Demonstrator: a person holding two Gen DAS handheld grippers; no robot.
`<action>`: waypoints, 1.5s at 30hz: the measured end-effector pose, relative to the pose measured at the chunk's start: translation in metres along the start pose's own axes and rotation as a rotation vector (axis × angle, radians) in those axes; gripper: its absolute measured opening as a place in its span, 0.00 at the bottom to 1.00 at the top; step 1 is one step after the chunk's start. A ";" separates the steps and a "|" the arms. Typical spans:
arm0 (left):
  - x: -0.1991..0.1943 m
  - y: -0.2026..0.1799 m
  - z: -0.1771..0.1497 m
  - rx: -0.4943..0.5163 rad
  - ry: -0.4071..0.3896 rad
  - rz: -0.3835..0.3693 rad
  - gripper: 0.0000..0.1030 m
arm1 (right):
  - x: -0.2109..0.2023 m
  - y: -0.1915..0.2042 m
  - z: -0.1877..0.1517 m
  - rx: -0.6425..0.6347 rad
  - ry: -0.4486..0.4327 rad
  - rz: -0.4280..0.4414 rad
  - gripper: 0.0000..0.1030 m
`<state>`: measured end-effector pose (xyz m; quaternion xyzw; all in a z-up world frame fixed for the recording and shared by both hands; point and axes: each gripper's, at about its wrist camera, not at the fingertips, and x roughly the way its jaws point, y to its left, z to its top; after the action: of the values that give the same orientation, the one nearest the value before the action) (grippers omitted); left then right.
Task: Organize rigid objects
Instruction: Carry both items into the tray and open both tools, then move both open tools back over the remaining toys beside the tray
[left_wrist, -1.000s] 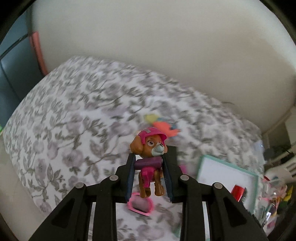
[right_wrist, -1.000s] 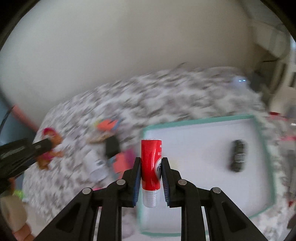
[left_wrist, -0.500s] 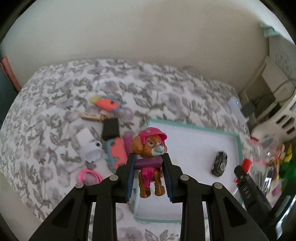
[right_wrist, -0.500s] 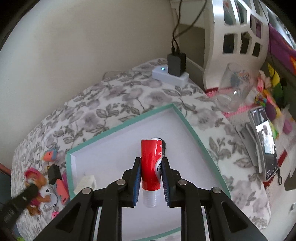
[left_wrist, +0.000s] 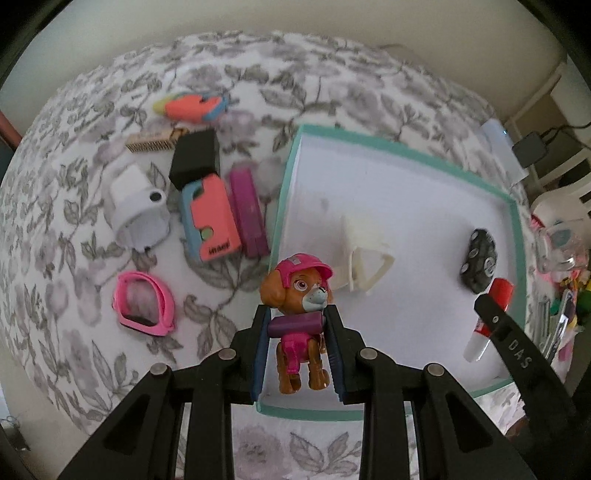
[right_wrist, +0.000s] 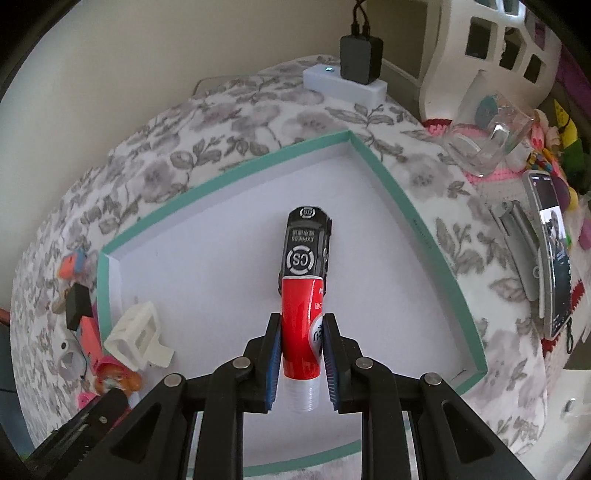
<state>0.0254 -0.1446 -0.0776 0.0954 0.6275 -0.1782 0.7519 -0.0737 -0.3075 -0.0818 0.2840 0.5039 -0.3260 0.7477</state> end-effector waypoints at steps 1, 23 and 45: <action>0.003 -0.001 -0.001 0.000 0.013 -0.003 0.29 | 0.001 0.001 0.000 -0.003 0.005 -0.001 0.22; 0.023 -0.003 -0.005 -0.001 0.073 -0.077 0.54 | 0.020 0.006 -0.009 -0.031 0.077 -0.051 0.23; -0.015 0.015 0.007 -0.019 -0.109 0.028 0.80 | -0.004 0.014 -0.004 -0.059 -0.048 -0.049 0.57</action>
<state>0.0357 -0.1317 -0.0631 0.0872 0.5857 -0.1666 0.7884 -0.0660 -0.2952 -0.0779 0.2419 0.5020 -0.3359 0.7594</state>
